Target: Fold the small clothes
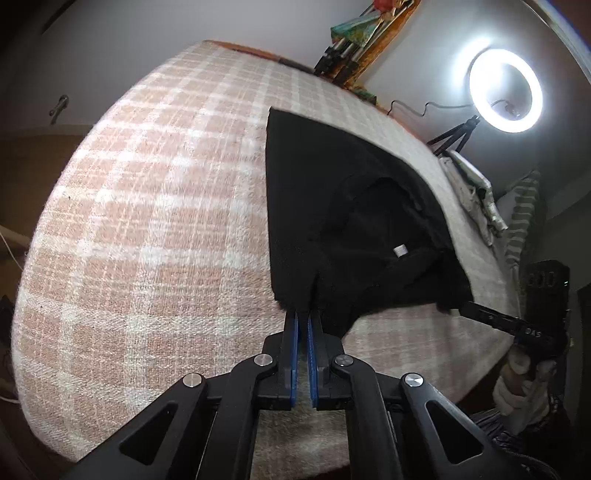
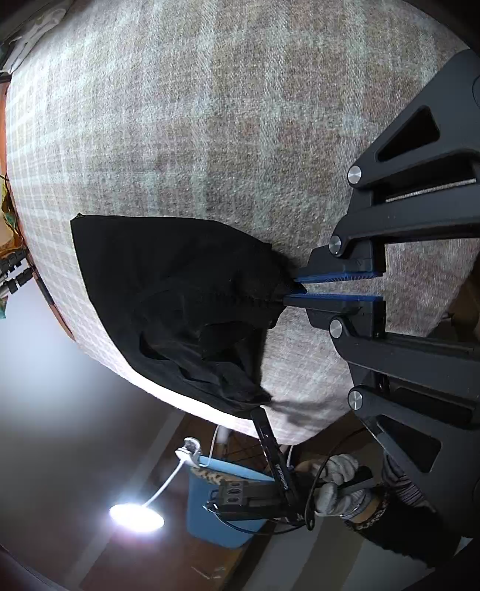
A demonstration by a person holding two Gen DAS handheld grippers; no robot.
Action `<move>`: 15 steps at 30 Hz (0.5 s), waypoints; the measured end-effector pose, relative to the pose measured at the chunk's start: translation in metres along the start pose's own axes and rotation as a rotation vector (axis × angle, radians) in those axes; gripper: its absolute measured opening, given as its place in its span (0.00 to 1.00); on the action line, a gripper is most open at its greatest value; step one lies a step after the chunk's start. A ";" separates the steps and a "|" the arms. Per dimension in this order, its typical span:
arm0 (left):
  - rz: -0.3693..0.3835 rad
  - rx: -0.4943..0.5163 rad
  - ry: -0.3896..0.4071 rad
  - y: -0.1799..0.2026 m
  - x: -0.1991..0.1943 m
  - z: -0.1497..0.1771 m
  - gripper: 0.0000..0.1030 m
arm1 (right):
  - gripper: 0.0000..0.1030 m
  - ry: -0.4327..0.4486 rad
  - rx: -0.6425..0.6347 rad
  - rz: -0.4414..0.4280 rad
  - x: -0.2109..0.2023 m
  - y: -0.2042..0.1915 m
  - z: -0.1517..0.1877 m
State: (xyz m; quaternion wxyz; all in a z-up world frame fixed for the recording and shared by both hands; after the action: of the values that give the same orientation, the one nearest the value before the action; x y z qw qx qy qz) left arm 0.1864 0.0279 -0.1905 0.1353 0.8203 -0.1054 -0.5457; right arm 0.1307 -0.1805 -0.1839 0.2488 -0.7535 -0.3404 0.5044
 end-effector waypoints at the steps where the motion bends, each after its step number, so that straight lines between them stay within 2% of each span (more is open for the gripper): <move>1: 0.004 -0.002 0.024 -0.001 -0.009 -0.004 0.01 | 0.05 0.011 -0.007 -0.001 -0.003 -0.002 -0.002; 6: -0.015 -0.043 0.062 -0.020 -0.022 -0.014 0.01 | 0.04 0.070 -0.009 -0.094 -0.029 -0.020 -0.009; 9: -0.035 -0.064 0.027 -0.030 -0.010 -0.008 0.02 | 0.04 0.028 -0.007 -0.019 -0.023 -0.006 0.001; 11: -0.033 -0.046 -0.014 -0.029 -0.003 0.001 0.18 | 0.04 -0.025 -0.011 0.014 -0.014 0.000 0.010; 12: -0.032 -0.030 -0.013 -0.027 -0.004 0.003 0.31 | 0.05 -0.034 -0.034 0.041 -0.016 0.005 0.013; 14: -0.063 0.005 0.017 -0.024 -0.009 0.003 0.36 | 0.06 -0.030 -0.061 0.068 -0.018 0.005 0.011; 15: -0.077 0.018 0.029 -0.023 -0.012 0.000 0.38 | 0.07 -0.022 -0.054 0.053 -0.020 0.004 0.007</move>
State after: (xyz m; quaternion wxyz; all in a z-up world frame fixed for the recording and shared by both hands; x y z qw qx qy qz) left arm 0.1818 0.0540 -0.1879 0.1086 0.8328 -0.0767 -0.5374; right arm 0.1204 -0.1978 -0.1772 0.2110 -0.7631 -0.3366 0.5097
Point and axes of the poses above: each gripper's, at about its wrist camera, not at the fingertips, and x roughly the way its jaws point, y to its right, z to its underside, the point moved 9 cm from there along x, roughly the way its jaws point, and after that the axes turned 11 degrees about -z, right-handed, at the moved point
